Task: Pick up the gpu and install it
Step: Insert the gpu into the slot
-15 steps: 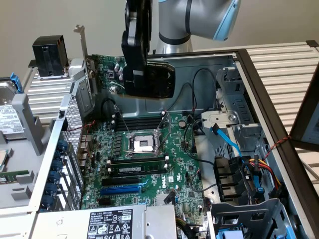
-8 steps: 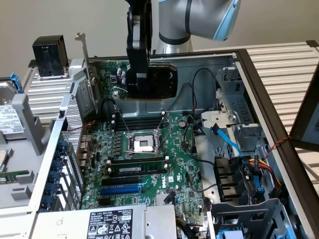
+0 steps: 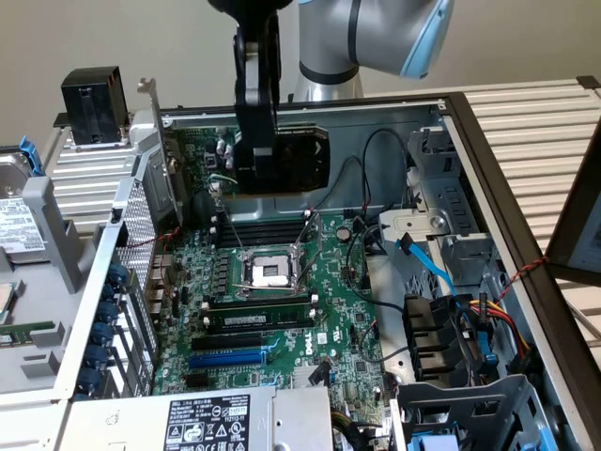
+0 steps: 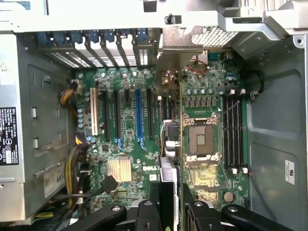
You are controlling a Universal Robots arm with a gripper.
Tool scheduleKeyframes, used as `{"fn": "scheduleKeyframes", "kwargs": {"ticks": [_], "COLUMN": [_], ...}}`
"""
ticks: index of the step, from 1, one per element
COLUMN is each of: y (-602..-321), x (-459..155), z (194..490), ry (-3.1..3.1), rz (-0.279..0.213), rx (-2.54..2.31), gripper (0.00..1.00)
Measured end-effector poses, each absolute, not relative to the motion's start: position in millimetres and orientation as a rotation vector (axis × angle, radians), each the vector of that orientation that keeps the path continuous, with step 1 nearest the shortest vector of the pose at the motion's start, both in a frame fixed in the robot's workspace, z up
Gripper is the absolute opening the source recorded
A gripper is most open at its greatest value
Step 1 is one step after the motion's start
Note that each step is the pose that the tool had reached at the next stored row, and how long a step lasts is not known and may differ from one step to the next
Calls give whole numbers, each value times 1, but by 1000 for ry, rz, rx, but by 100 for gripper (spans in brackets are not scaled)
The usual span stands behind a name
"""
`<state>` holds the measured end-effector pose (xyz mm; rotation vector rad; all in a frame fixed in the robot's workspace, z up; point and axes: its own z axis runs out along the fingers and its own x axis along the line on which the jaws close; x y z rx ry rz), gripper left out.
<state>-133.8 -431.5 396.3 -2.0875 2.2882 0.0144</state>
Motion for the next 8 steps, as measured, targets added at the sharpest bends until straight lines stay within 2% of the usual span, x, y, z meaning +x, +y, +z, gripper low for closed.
{"fn": "scheduleKeyframes", "kwargs": {"ticks": [8], "y": [-433], "x": [-139], "z": [392], "ry": [2263], "rz": [6], "rx": [-2111], "gripper": [27]}}
